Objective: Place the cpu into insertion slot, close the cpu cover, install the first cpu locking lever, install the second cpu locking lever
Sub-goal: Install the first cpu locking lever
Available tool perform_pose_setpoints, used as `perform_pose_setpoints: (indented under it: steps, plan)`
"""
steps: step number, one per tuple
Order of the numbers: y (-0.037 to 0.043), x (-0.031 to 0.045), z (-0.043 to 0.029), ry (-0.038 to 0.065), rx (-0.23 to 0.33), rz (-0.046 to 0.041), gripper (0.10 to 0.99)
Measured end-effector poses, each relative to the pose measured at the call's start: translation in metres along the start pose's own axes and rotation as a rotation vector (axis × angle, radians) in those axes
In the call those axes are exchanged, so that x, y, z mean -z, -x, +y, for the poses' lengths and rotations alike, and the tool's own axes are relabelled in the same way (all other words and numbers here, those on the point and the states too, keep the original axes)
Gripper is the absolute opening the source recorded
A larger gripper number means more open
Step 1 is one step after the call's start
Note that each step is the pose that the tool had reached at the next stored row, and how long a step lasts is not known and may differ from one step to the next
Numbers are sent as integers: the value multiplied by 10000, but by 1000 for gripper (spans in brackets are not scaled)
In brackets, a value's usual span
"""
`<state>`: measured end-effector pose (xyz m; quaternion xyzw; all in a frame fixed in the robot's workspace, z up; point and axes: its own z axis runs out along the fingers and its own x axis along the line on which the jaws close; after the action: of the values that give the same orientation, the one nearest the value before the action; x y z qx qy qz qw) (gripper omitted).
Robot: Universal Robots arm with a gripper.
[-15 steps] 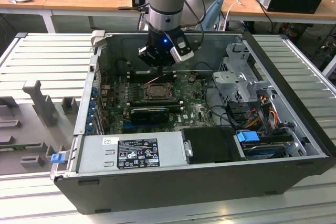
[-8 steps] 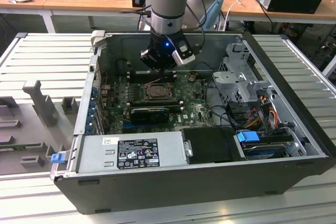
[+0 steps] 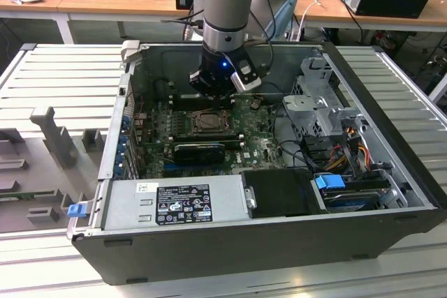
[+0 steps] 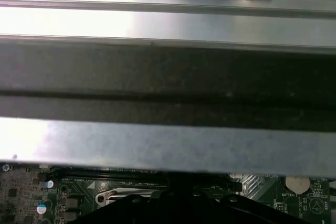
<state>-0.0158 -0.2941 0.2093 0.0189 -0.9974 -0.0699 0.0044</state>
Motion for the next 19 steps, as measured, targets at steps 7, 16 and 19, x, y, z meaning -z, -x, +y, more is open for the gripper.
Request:
perform_pose_setpoints:
  steps: [7,16,19]
  plan:
    - [9,-37,-2,-244,-2,9,106]
    - [16,-77,37,-487,-3,18,106]
    - [17,-81,51,-489,-2,19,106]
